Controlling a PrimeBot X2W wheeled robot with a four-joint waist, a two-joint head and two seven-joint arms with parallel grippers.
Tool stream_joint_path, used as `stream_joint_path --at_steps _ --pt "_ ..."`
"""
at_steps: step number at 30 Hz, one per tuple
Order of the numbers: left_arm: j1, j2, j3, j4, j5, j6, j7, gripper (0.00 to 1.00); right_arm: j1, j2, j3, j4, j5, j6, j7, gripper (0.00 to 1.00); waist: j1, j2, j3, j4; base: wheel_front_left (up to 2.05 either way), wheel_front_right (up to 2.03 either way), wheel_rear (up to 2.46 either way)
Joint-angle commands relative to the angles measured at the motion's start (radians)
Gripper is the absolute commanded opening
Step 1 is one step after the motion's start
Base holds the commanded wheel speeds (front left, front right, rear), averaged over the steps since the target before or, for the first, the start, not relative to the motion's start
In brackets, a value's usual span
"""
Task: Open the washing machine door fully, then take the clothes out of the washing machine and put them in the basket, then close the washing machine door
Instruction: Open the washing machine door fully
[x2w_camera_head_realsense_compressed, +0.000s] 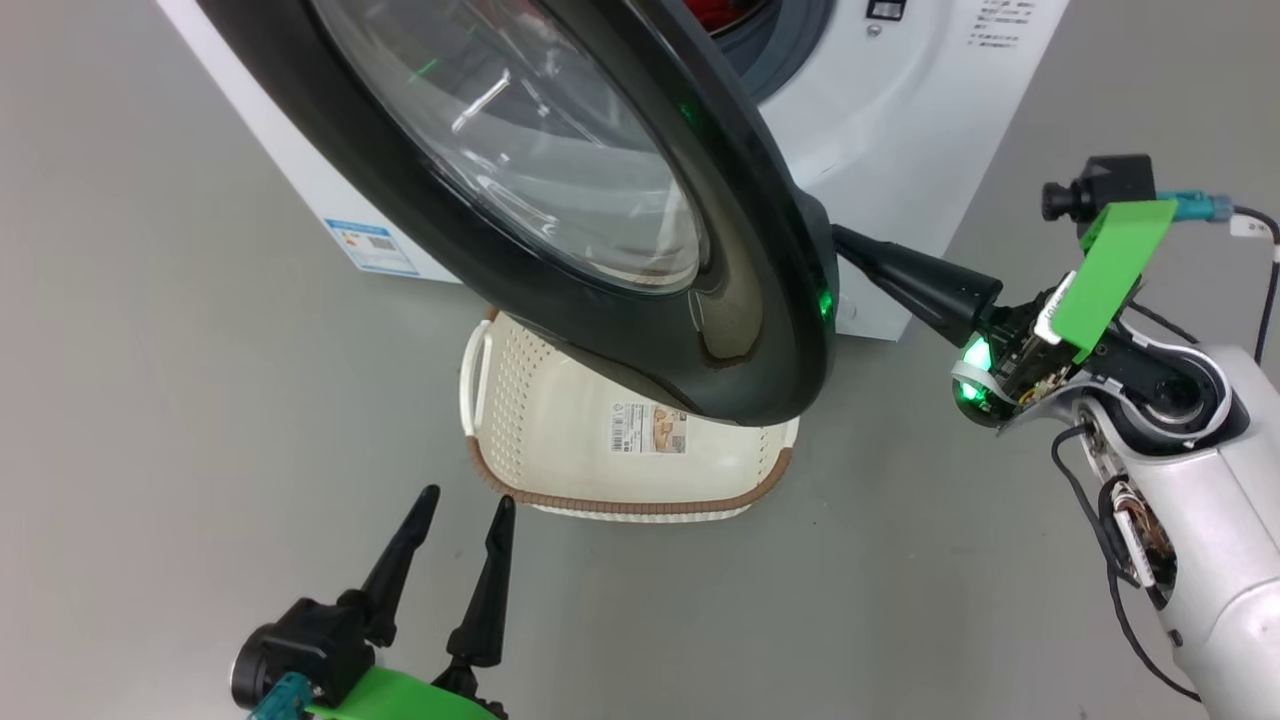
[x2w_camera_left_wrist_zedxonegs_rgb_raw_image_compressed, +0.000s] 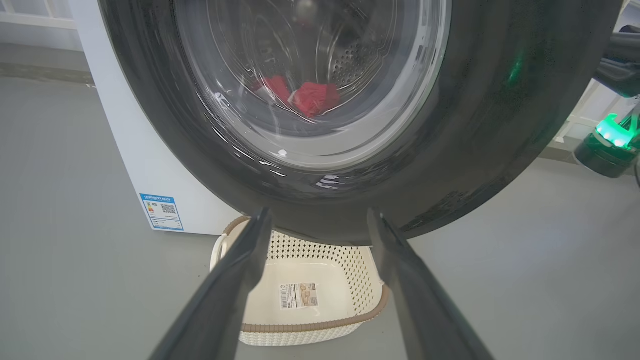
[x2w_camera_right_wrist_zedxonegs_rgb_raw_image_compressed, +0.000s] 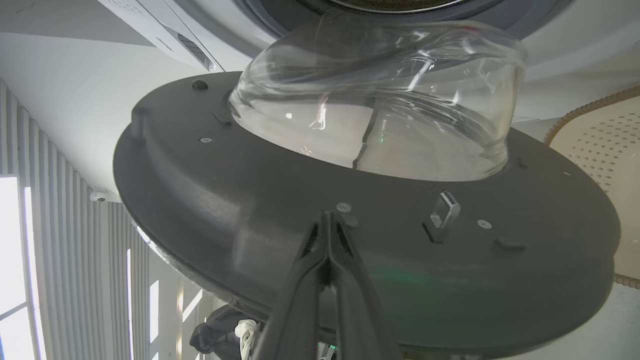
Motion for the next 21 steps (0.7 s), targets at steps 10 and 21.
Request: stream_joint_path --at_steps 10,21 --pt "-0.022 0.011 0.02 -0.019 -0.021 0.018 -0.009 1.0 -0.019 0.04 0.026 0.01 -0.044 0.008 0.102 0.0 0.0 0.0 -0.003 0.021 0.0 0.0 0.0" --pt "-0.001 0.011 0.023 -0.015 -0.028 0.028 -0.009 1.0 0.059 0.09 0.035 -0.005 -0.099 0.008 0.153 0.0 0.0 0.0 -0.05 0.068 0.0 0.0 0.0"
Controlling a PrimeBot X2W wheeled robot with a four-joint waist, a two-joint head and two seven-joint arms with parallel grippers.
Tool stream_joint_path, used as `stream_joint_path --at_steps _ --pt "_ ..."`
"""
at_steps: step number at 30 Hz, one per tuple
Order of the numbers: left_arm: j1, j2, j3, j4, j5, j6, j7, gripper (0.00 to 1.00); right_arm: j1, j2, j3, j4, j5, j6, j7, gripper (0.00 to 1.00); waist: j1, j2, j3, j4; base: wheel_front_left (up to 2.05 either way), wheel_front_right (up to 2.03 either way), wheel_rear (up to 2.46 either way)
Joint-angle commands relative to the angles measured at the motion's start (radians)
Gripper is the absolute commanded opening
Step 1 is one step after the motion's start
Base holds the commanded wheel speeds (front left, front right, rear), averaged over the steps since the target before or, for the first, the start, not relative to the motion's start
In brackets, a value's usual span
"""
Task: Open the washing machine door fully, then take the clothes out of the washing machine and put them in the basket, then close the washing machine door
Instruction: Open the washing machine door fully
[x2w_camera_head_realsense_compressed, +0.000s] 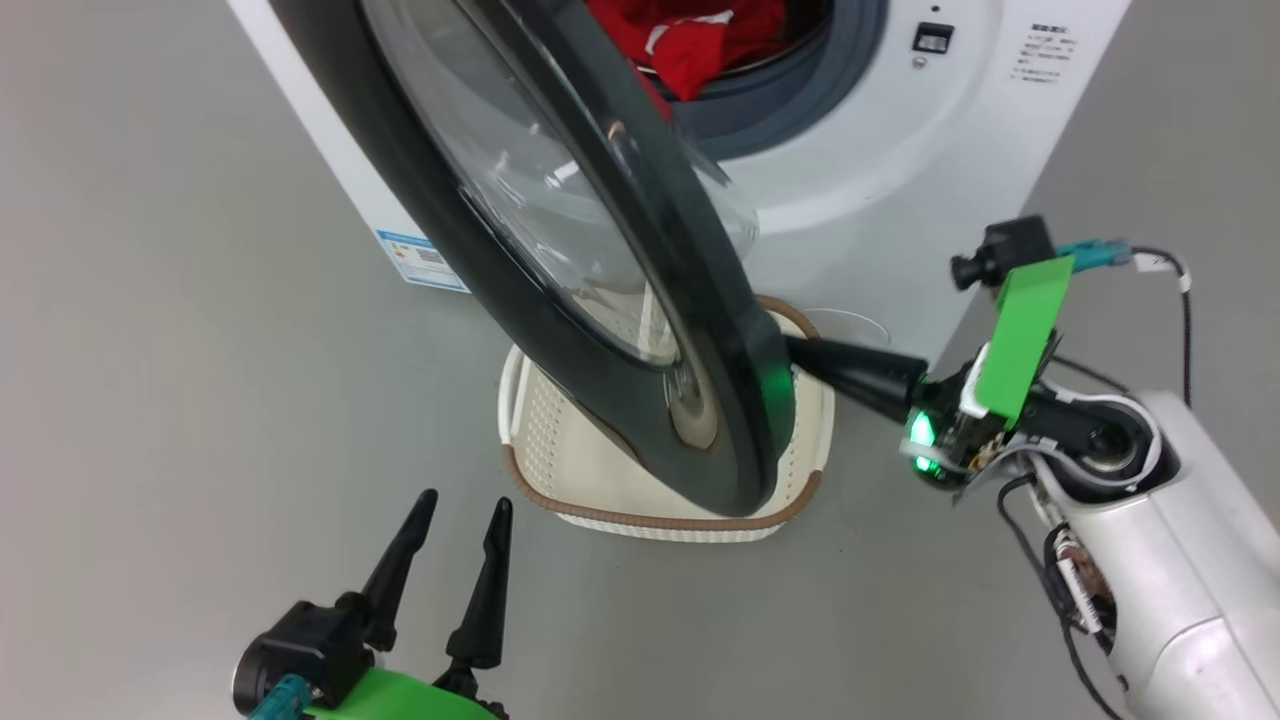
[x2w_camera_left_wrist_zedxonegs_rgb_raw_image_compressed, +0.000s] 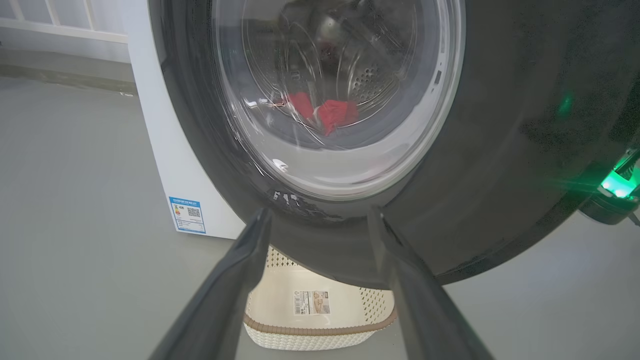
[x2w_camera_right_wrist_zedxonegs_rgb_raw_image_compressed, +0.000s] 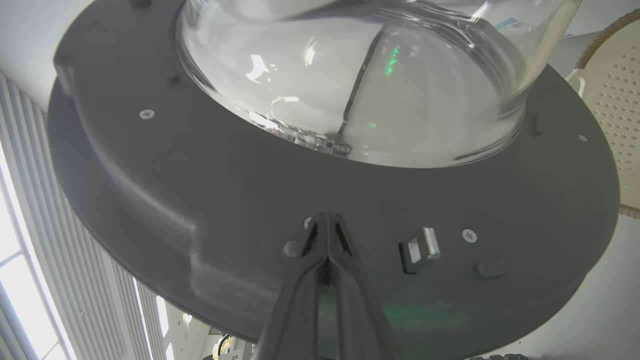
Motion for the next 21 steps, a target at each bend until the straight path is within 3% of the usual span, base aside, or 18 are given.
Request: stream_joint_path --at_steps 1,21 --pt "-0.001 0.011 0.032 -0.017 -0.003 0.008 -0.009 1.0 0.019 0.027 0.017 -0.032 -0.01 0.008 0.014 0.0 0.0 0.0 -0.016 0.023 0.0 0.0 0.0" --pt "0.042 0.011 0.027 -0.007 -0.006 0.017 -0.009 1.0 0.099 0.094 0.034 -0.058 -0.042 0.008 0.029 0.0 0.0 0.0 -0.081 0.165 0.0 0.0 0.0"
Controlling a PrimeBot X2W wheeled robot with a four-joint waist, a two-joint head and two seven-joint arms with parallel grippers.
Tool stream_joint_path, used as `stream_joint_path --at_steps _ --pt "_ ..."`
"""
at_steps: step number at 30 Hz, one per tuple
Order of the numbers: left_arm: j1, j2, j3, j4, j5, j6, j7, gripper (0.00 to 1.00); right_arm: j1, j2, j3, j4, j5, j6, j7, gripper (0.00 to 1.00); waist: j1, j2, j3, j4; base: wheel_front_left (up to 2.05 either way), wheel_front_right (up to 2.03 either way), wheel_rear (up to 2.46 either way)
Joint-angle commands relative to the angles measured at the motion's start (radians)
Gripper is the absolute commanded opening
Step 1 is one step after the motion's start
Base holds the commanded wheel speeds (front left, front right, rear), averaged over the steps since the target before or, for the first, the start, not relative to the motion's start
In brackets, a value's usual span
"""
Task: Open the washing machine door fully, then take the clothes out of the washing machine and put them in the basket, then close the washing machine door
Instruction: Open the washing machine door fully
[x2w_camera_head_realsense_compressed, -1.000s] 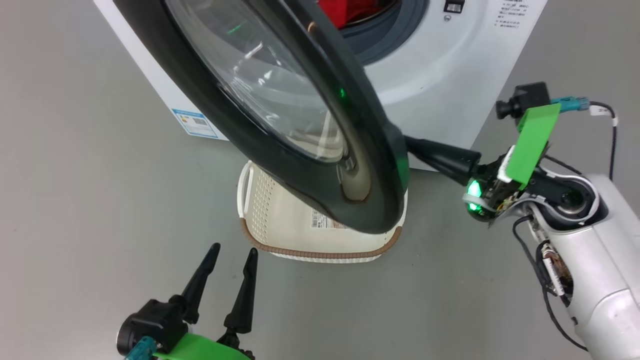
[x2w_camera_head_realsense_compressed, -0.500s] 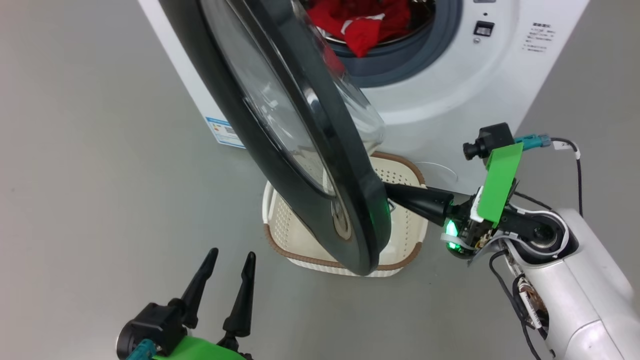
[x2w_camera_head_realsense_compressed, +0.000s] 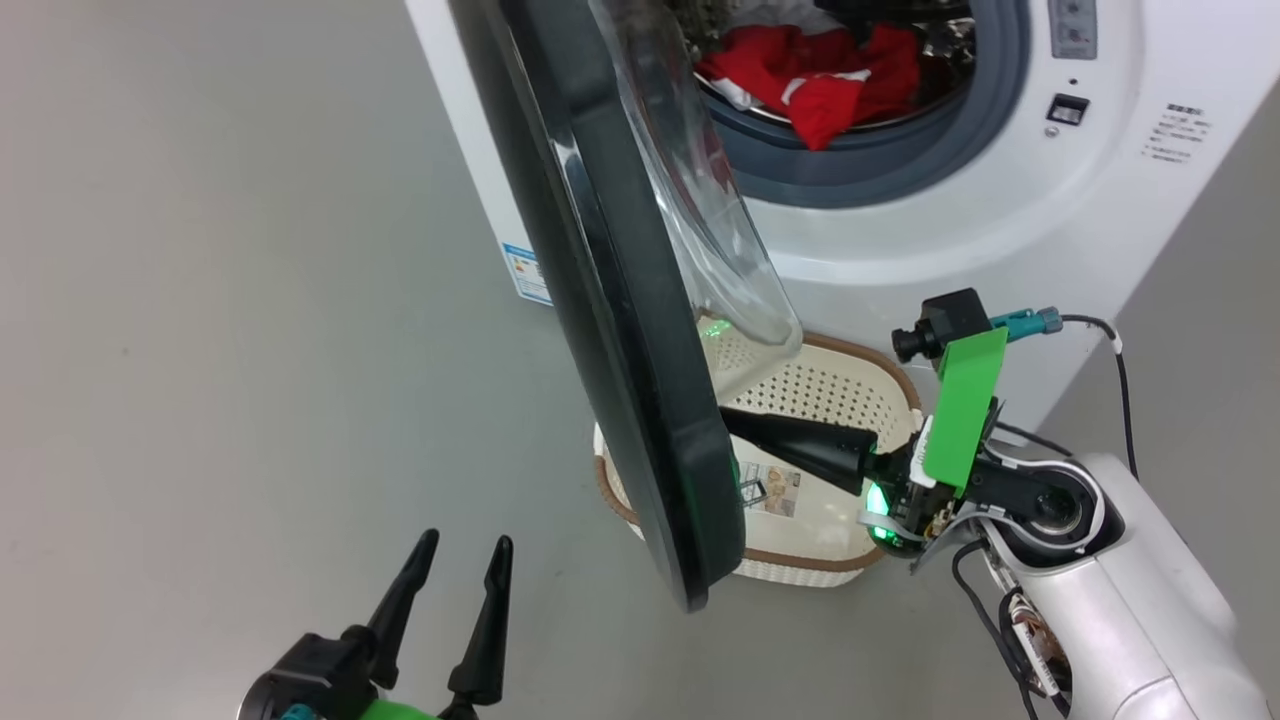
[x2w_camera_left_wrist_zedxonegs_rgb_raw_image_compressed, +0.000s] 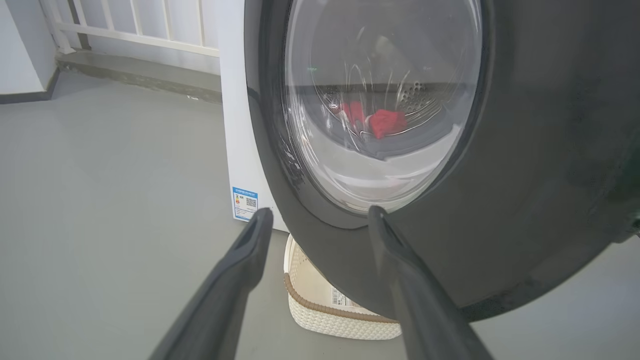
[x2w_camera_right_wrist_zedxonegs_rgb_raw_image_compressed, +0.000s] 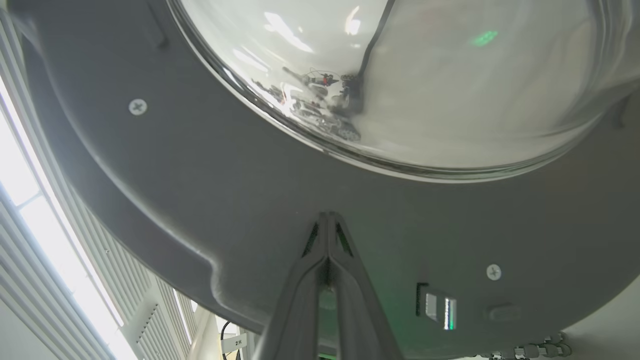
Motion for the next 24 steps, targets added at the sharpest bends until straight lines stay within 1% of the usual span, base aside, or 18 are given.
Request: stream_joint_path --at_steps 1,9,14,24 --pt "-0.004 0.011 0.029 -0.02 -0.005 0.01 -0.009 1.0 0.008 0.029 0.022 -0.033 -0.004 0.008 0.006 0.0 0.0 0.0 -0.016 0.022 0.0 0.0 0.0" --pt "0.011 0.011 0.034 -0.02 0.003 0.014 -0.009 1.0 0.03 0.035 0.049 -0.048 0.011 0.008 -0.005 0.0 0.0 0.0 -0.04 0.072 0.0 0.0 0.0" --pt "0.017 0.011 0.036 -0.018 0.007 0.013 -0.009 1.0 0.044 0.035 0.083 -0.063 0.038 0.008 -0.021 0.0 0.0 0.0 -0.055 0.103 0.0 0.0 0.0" --pt "0.036 0.011 0.058 -0.035 0.011 0.021 -0.009 1.0 0.034 0.035 0.157 -0.07 0.086 0.008 -0.061 0.0 0.0 0.0 -0.061 0.112 0.0 0.0 0.0"
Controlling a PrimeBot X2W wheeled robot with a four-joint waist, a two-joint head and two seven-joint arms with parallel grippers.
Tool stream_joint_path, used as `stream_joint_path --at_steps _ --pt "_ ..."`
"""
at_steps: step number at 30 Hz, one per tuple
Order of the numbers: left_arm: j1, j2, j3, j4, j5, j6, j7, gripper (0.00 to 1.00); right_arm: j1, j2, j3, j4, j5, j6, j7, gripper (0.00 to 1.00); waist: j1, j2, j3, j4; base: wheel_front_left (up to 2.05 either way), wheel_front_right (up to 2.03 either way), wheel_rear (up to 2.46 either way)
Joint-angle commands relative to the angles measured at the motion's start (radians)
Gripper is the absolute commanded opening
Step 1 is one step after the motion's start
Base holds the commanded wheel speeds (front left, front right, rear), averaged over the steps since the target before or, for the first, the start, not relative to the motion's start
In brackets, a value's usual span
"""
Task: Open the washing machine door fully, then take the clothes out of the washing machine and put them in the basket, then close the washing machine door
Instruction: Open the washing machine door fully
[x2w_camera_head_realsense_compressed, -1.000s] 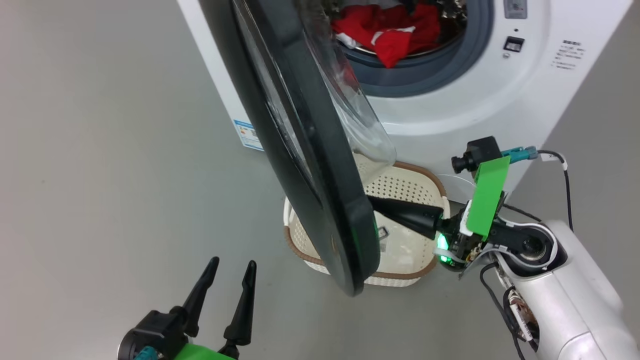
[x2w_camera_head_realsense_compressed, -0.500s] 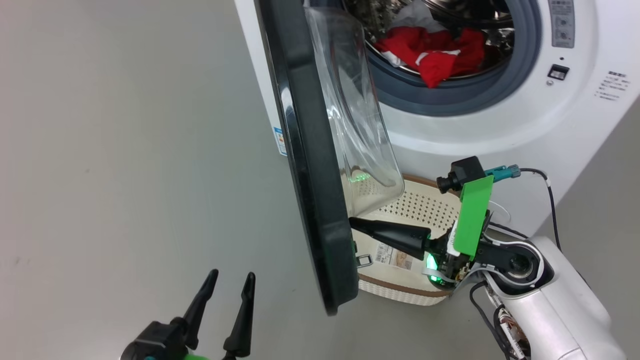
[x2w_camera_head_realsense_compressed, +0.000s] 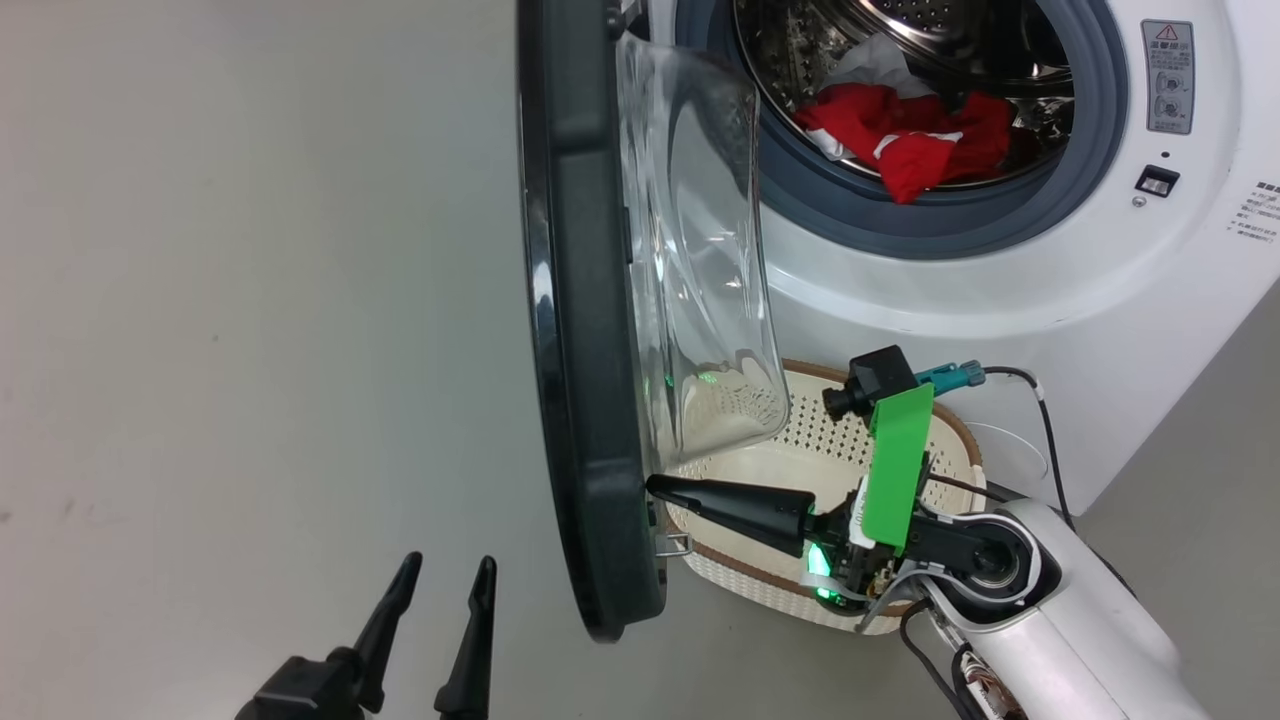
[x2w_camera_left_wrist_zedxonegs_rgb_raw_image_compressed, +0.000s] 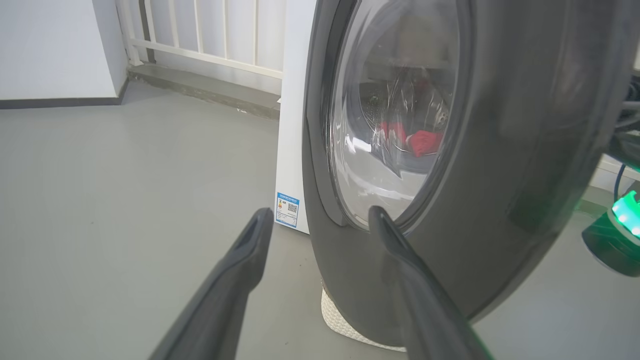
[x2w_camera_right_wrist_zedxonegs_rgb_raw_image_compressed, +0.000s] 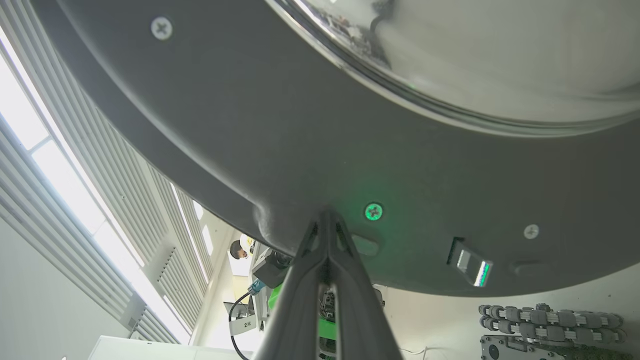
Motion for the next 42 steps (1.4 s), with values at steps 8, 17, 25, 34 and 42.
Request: stream_joint_path --at_steps 8,17,25,34,42 --pt "0.001 0.01 0.042 -0.035 0.01 0.013 -0.009 1.0 -0.017 0.025 0.035 -0.031 0.022 0.008 -0.026 0.0 0.0 0.0 -0.005 0.0 0.0 0.0 0.0" --pt "0.002 0.01 0.036 -0.03 0.012 0.008 -0.009 1.0 0.004 0.025 0.016 -0.028 -0.001 0.008 -0.058 0.16 0.0 0.0 -0.013 -0.006 0.0 0.0 0.0" --pt "0.0 0.01 0.038 -0.018 0.014 0.002 -0.009 1.0 0.053 0.025 -0.029 -0.019 -0.058 0.008 -0.087 1.0 0.0 0.0 -0.023 -0.017 0.0 0.0 0.0" --pt "-0.004 0.01 0.052 -0.016 0.016 0.0 -0.009 1.0 0.123 0.017 -0.066 -0.019 -0.144 0.008 -0.134 1.0 0.0 0.0 -0.023 -0.046 0.0 0.0 0.0" --pt "0.002 0.01 0.069 -0.018 0.017 0.0 -0.009 1.0 0.213 -0.005 -0.1 -0.015 -0.183 0.008 -0.192 1.0 0.0 0.0 -0.027 -0.07 0.0 0.0 0.0"
